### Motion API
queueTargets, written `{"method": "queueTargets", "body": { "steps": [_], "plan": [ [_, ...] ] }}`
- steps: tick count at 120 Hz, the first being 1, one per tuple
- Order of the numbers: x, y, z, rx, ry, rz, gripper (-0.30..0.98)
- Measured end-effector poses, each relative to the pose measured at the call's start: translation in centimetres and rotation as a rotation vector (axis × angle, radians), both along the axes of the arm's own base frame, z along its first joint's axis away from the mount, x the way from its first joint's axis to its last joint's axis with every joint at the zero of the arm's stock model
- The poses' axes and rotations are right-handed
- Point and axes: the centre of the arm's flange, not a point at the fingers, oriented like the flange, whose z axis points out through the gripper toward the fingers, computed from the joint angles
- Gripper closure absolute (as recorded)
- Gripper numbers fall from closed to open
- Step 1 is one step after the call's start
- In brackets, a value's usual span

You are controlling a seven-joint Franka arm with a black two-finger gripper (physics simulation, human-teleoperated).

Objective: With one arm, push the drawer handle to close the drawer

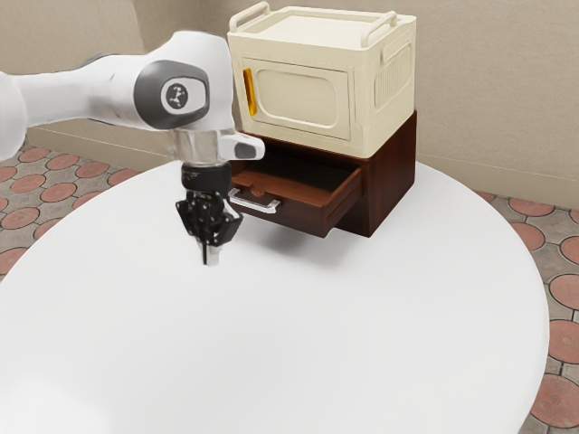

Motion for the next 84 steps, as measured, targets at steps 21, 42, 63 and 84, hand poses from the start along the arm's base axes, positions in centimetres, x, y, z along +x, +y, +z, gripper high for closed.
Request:
{"method": "queueTargets", "body": {
  "steps": [21,42,63,84],
  "plan": [
    [4.4,6.9,-2.1,0.029,-0.061,0.227,0.77],
    [6.4,9.5,-4.0,0.079,-0.088,0.314,0.78],
    [8.8,8.9,-4.7,0.078,-0.126,0.323,0.78],
    [11.5,8.7,-5.7,0.076,-0.153,0.322,0.78]
  ]
}}
